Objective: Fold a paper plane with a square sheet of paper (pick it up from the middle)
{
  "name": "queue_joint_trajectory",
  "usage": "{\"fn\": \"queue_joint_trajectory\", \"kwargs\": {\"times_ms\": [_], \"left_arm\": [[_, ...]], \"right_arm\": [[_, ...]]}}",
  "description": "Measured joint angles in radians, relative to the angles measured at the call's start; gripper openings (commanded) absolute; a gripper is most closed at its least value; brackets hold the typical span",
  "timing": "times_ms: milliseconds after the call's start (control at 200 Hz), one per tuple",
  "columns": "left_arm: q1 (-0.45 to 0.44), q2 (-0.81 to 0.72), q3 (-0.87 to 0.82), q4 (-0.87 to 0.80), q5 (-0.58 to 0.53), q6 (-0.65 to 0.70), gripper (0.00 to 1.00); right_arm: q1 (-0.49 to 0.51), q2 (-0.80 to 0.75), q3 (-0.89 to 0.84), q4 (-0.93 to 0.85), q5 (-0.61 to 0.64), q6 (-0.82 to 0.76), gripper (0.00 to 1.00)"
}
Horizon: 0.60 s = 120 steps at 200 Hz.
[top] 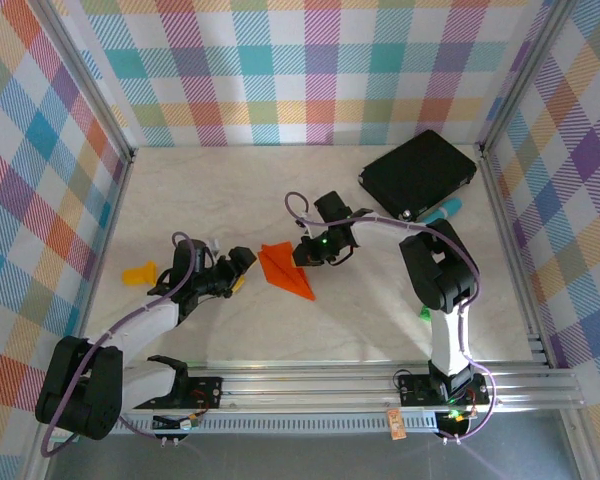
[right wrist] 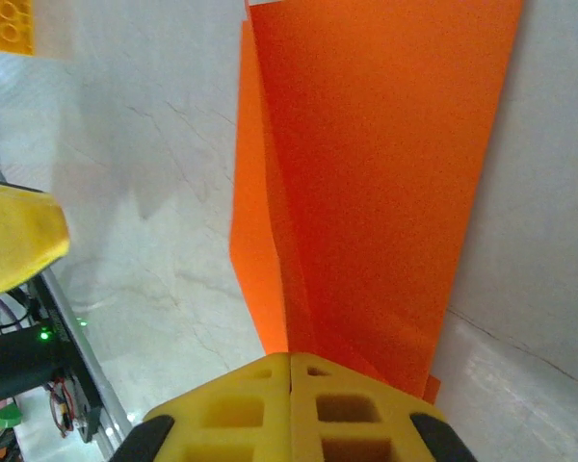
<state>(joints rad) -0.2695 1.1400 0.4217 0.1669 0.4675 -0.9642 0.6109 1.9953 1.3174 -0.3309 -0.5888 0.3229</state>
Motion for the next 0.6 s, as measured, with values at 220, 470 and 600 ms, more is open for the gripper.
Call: {"fn": "queue_joint_trajectory", "kwargs": {"times_ms": [220,470,600], "left_arm": [[-0.067,0.050,0.013,0.133,0.055,-0.032,0.70],[-0.133,0.165,0.087,0.321,0.109,-0.058,0.67],[-0.150,0.228,0.108,0.438,0.126,-0.080,0.57]], "right_arm": [[-0.037,-0.148,-0.047,0.104,-0.079,0.097,0.04],[-0.097,-0.217,-0.075,0.233,-0.208,0.251,0.04],[-0.097,-0.217,-0.090,0.260,-0.248,0.303,0.04]]}}
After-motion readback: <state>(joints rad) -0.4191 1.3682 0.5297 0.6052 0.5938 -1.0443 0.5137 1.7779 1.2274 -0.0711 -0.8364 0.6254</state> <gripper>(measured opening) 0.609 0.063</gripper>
